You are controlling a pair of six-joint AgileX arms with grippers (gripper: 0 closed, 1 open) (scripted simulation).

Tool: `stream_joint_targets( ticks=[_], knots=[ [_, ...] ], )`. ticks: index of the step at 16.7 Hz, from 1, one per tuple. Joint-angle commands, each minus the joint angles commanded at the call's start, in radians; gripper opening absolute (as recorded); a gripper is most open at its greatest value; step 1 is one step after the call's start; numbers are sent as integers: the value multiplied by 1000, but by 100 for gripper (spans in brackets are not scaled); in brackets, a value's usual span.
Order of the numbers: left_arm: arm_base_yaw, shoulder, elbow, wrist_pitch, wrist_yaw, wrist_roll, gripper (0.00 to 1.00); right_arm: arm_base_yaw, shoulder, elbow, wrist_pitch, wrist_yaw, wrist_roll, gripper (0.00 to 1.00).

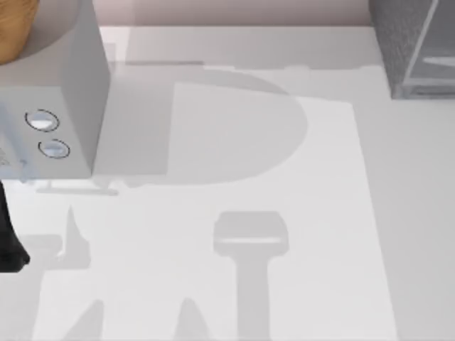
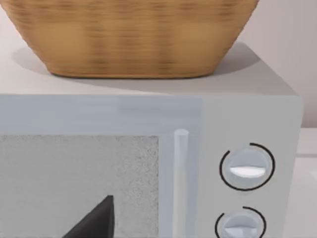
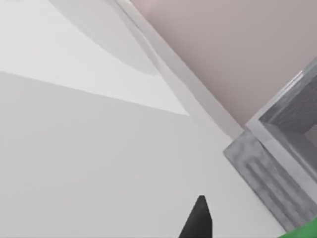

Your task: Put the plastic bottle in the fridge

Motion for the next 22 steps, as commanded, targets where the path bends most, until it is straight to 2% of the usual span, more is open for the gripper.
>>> stream_joint_targets(
  ticks=[5,13,17,19,22],
  knots=[
    [0,0,0,0,0,0,100,-59,3,84,-138,77,-120,1],
    [0,0,0,0,0,0,100,-71,-7,81,-133,82,-103,1],
    [0,0,0,0,0,0,100,-214,-81,67,-83,123,49,1],
    [0,0,0,0,0,0,100,-344,-157,56,-25,163,180,1],
    [0,0,0,0,0,0,100,-622,-330,47,110,241,441,1]
  ],
)
